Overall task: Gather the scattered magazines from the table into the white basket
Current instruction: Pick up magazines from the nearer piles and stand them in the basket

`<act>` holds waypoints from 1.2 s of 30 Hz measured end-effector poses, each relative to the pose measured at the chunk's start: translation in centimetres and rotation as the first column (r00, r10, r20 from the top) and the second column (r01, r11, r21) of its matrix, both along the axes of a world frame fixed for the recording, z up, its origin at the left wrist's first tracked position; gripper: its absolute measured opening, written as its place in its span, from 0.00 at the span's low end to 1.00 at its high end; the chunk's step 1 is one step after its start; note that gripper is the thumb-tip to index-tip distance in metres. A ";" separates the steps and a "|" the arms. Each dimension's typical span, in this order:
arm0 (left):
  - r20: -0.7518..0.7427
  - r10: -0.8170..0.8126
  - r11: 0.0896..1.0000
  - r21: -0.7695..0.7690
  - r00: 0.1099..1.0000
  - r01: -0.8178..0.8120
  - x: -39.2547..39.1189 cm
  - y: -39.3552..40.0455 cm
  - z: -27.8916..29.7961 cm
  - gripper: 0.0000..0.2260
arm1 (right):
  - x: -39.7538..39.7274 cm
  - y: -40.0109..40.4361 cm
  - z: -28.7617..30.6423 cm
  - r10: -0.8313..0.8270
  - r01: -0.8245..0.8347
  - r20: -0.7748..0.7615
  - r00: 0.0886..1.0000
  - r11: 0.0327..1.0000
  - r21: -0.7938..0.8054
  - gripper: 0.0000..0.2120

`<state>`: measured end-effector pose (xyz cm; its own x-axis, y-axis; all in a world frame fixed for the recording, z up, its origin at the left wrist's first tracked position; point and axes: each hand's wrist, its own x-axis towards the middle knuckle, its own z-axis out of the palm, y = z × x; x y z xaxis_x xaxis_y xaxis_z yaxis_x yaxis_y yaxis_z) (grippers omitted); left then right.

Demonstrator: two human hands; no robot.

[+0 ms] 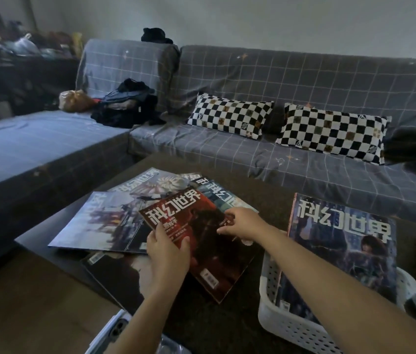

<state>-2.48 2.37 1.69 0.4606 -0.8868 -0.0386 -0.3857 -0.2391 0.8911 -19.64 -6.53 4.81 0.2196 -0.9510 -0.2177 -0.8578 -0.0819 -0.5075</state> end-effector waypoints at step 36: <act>-0.193 -0.396 0.862 -0.415 0.898 0.291 -1.9 5.2 13.7 0.20 | -7.8 12.6 10.0 -0.257 0.427 0.777 0.575 0.904 -0.017 0.11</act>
